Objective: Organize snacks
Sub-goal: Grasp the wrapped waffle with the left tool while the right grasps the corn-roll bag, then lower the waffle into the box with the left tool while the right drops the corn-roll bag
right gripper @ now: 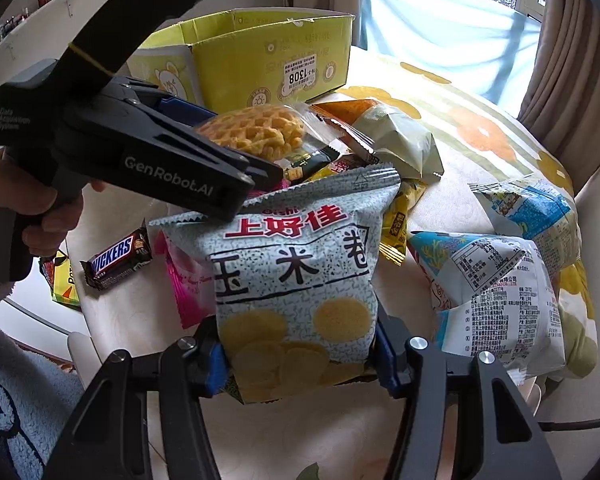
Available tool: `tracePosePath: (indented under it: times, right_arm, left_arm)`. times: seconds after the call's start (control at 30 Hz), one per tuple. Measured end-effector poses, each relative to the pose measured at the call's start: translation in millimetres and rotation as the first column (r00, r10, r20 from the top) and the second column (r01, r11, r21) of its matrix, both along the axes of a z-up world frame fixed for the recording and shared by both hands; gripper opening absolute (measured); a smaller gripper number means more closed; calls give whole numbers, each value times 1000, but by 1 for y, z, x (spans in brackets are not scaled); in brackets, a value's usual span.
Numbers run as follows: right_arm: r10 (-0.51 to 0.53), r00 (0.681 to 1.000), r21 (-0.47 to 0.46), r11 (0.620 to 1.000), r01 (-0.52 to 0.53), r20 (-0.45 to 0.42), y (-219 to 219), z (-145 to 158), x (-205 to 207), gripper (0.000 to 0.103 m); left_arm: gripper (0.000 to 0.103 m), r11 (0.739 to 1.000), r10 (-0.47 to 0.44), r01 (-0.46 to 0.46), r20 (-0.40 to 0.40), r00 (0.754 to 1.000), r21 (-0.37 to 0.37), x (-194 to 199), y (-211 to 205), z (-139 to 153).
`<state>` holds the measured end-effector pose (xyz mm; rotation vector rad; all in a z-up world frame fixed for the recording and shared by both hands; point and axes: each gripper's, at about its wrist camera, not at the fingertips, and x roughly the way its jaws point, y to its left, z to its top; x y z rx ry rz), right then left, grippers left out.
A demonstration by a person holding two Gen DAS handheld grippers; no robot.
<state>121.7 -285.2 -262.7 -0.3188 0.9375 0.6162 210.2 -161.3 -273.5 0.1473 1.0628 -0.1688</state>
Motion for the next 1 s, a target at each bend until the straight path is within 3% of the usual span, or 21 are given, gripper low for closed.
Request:
tracePosePath:
  times: [0.47, 0.73, 1.0]
  right_arm:
    - [-18, 999, 40, 999, 17, 29, -9, 15, -7, 53]
    - [-12, 996, 47, 999, 8, 94, -16, 50, -22, 53]
    - [10, 988, 89, 996, -24, 155, -10, 92, -29, 53]
  left_arm:
    - [74, 1000, -22, 22, 61, 998, 2, -18, -4, 33]
    - [74, 1000, -6, 8, 156, 988, -12, -39, -1, 85]
    - [74, 999, 47, -39, 281, 958, -34, -57, 19, 147]
